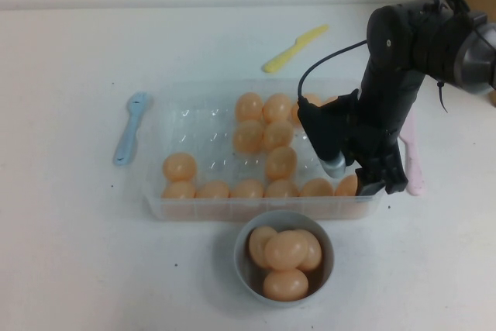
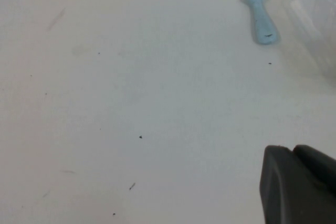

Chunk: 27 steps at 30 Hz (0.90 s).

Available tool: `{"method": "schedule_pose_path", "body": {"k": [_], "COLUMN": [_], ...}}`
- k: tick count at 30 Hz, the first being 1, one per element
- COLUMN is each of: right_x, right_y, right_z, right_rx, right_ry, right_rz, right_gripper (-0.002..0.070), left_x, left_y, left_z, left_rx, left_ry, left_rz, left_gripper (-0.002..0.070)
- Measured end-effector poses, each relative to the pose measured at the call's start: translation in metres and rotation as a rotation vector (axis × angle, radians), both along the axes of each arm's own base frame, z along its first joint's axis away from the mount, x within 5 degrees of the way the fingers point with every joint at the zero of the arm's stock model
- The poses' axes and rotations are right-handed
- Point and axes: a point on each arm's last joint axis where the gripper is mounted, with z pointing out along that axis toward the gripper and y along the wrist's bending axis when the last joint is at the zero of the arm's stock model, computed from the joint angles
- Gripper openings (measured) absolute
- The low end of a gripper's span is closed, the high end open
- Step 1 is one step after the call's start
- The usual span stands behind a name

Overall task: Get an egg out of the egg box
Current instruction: Pick up the egg from the plastic box

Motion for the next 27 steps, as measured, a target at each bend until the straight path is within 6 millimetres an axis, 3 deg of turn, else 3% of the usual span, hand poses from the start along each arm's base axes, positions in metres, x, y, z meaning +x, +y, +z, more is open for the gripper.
{"method": "schedule_pose_path", "body": {"k": [14,27], "right_x": [0.001,0.002], "right_y": [0.002,0.003], "right_z": [-0.01,-0.018], "right_rx": [0.006,0.0], "right_ry": [0.029,0.051], "right_rz": [-0.004,-0.005], "right_gripper": [0.0462,0.0388], "left_x": [0.0,0.0], "left_y": [0.0,0.0], "left_z": [0.0,0.0], "left_rx": [0.0,0.0], "left_ry": [0.0,0.001], "left_rz": [0.0,0.0], "left_gripper": [-0.0005,-0.0004]}}
